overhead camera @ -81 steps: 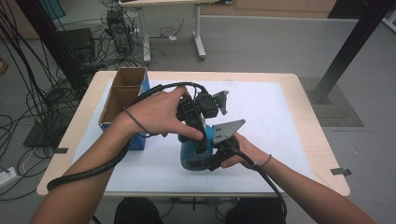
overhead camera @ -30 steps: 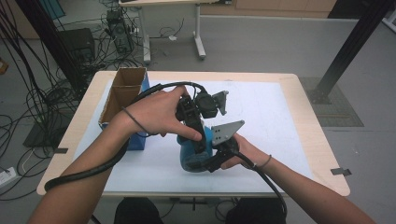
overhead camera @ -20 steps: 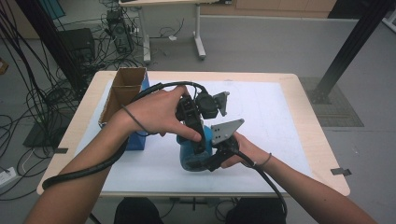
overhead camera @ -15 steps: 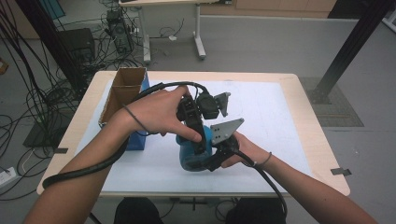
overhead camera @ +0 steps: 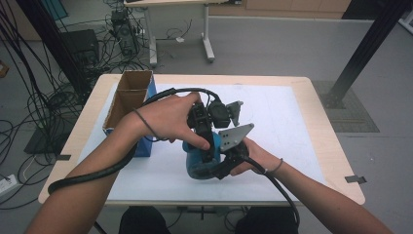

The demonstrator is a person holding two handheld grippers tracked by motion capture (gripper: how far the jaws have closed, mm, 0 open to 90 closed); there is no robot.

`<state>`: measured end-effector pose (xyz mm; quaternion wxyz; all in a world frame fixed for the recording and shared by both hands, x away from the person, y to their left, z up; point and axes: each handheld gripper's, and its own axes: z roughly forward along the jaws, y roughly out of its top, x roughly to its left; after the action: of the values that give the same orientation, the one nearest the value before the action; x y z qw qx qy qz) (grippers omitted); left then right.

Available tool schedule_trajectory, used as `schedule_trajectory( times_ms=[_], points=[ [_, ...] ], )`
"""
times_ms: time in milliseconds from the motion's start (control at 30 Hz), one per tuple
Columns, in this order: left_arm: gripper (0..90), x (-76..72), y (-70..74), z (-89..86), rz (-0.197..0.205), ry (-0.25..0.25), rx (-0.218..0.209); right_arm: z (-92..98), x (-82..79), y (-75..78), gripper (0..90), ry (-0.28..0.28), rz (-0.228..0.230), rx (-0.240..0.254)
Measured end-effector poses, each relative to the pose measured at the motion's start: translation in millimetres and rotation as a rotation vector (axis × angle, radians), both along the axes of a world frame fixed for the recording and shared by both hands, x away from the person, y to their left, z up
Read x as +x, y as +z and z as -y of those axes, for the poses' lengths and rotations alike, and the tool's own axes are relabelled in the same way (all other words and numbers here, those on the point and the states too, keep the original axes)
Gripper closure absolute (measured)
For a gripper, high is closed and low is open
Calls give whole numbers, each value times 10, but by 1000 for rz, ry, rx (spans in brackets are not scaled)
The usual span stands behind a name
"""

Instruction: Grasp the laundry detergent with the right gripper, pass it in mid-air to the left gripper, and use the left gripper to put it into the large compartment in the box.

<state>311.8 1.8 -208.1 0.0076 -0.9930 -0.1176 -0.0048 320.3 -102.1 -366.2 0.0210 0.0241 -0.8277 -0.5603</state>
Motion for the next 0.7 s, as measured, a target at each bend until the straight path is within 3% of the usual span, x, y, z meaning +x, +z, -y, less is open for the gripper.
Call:
schedule_trajectory(
  times_ms=[100,333,700],
  points=[
    [357,1,-6,-1,-6,-6,0,4,4,2,409,0,7,0],
    [365,19,-17,5,-16,-9,18,-2,4,-4,410,3,-10,5],
    [365,39,-10,23,-20,-12,30,-2,18,-7,410,-1,-1,11]
  ],
)
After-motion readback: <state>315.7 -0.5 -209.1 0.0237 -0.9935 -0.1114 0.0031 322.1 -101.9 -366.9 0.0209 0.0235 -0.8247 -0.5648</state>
